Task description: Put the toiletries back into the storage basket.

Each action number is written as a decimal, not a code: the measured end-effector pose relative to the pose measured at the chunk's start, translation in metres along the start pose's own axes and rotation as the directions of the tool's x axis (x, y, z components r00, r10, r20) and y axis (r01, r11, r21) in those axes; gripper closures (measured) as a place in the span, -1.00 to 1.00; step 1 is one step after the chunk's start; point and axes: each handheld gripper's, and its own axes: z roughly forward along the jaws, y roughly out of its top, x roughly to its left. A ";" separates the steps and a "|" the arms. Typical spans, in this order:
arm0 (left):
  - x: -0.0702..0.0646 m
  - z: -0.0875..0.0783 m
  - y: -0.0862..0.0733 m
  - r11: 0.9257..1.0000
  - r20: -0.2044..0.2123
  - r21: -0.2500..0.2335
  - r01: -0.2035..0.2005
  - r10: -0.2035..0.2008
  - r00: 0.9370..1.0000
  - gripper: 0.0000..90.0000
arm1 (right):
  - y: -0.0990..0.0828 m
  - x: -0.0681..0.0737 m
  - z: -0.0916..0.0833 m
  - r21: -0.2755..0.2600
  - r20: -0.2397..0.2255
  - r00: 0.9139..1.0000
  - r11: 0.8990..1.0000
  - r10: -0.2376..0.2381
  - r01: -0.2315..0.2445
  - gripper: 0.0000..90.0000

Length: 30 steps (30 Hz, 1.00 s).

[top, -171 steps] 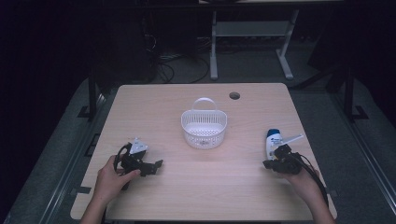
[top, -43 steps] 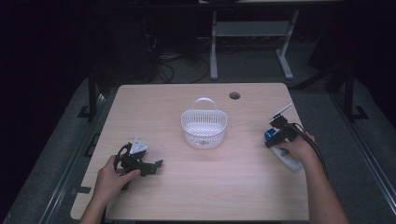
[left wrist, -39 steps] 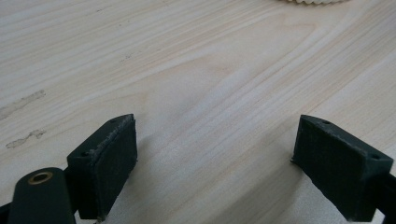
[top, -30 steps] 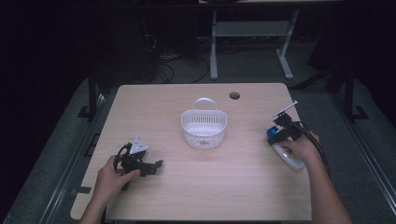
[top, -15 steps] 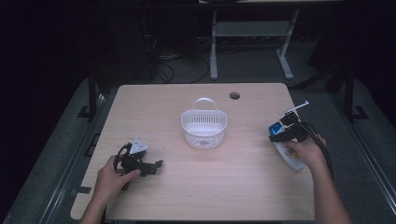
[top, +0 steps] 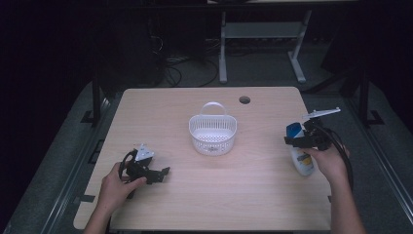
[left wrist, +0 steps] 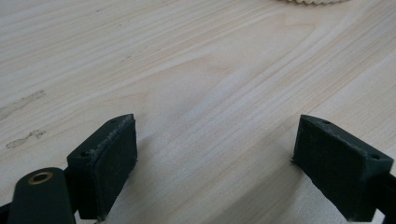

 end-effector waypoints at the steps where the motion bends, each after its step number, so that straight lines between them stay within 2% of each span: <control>1: 0.000 0.000 0.000 1.000 0.000 0.000 0.000 0.000 1.000 -0.71 | -0.001 0.000 -0.002 -0.012 -0.004 1.000 1.000 0.005 -0.005 -0.19; 4: 0.000 0.000 0.000 1.000 0.000 -0.002 0.000 0.000 1.000 -0.71 | -0.003 -0.001 -0.007 -0.041 -0.010 1.000 0.999 0.012 -0.012 -0.19; 7: 0.000 0.000 0.000 1.000 0.000 -0.002 0.000 0.000 1.000 -0.71 | -0.007 -0.001 -0.014 -0.098 -0.025 0.999 0.995 0.024 -0.026 -0.19; 9: 0.000 0.000 0.000 1.000 0.000 -0.003 0.001 -0.001 1.000 -0.71 | -0.008 -0.001 -0.016 -0.109 -0.027 0.999 0.994 0.023 -0.026 -0.19; 11: 0.000 0.000 0.000 1.000 0.000 -0.003 0.000 0.000 1.000 -0.71 | -0.014 -0.001 -0.019 -0.152 -0.033 0.999 0.988 0.028 -0.033 -0.19; 16: 0.000 0.000 0.000 1.000 -0.001 -0.003 0.000 0.000 1.000 -0.71 | -0.017 -0.004 -0.024 -0.177 -0.045 0.998 0.983 0.034 -0.042 -0.19; 21: 0.000 0.000 0.000 1.000 -0.001 -0.006 0.004 -0.004 1.000 -0.71 | -0.022 -0.008 -0.030 -0.228 -0.077 0.995 0.971 0.058 -0.074 -0.19; 28: 0.000 0.000 0.000 1.000 -0.001 -0.005 0.003 -0.003 1.000 -0.71 | -0.022 -0.006 -0.032 -0.254 -0.097 0.994 0.964 0.059 -0.082 -0.19; 30: 0.000 0.000 0.000 1.000 0.000 -0.005 0.003 -0.003 1.000 -0.71 | -0.021 -0.004 -0.033 -0.270 -0.113 0.992 0.959 0.055 -0.084 -0.19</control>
